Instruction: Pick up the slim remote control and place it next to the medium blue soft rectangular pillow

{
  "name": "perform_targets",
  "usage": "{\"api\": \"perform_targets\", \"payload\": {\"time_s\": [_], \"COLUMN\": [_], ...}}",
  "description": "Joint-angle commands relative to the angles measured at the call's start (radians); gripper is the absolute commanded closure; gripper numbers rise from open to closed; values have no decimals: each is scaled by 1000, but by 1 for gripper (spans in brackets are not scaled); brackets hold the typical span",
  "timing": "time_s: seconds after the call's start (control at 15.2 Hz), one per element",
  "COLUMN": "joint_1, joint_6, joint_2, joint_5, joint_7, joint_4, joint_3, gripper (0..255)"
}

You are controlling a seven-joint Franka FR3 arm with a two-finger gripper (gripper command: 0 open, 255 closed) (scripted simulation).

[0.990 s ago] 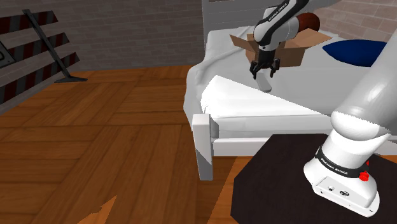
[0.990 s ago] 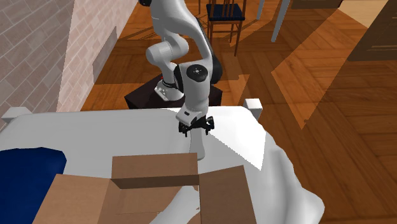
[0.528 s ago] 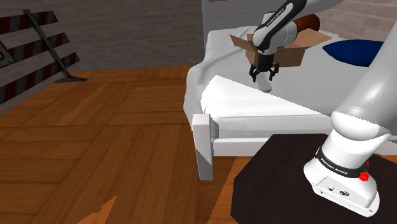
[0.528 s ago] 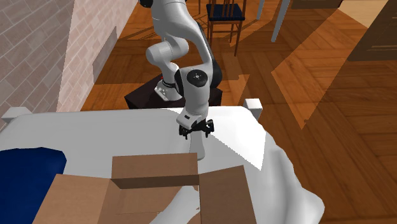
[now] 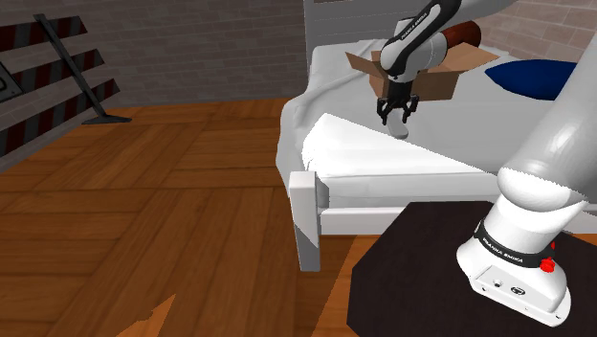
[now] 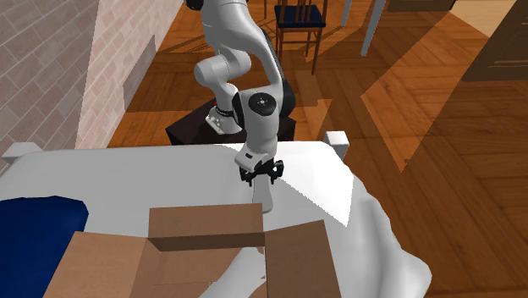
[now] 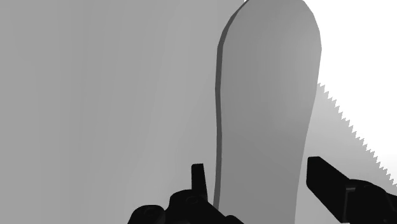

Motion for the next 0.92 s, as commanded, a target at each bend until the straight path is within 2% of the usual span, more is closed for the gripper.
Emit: {"api": "perform_targets", "payload": {"time_s": [0.0, 0.26, 0.86], "joint_1": [0, 0, 1], "joint_6": [0, 0, -122], "joint_2": [0, 0, -74], "joint_5": [0, 0, -19], "joint_7": [0, 0, 13], "joint_4": [0, 0, 50], "joint_3": [0, 0, 2], "gripper": [255, 255, 255]}}
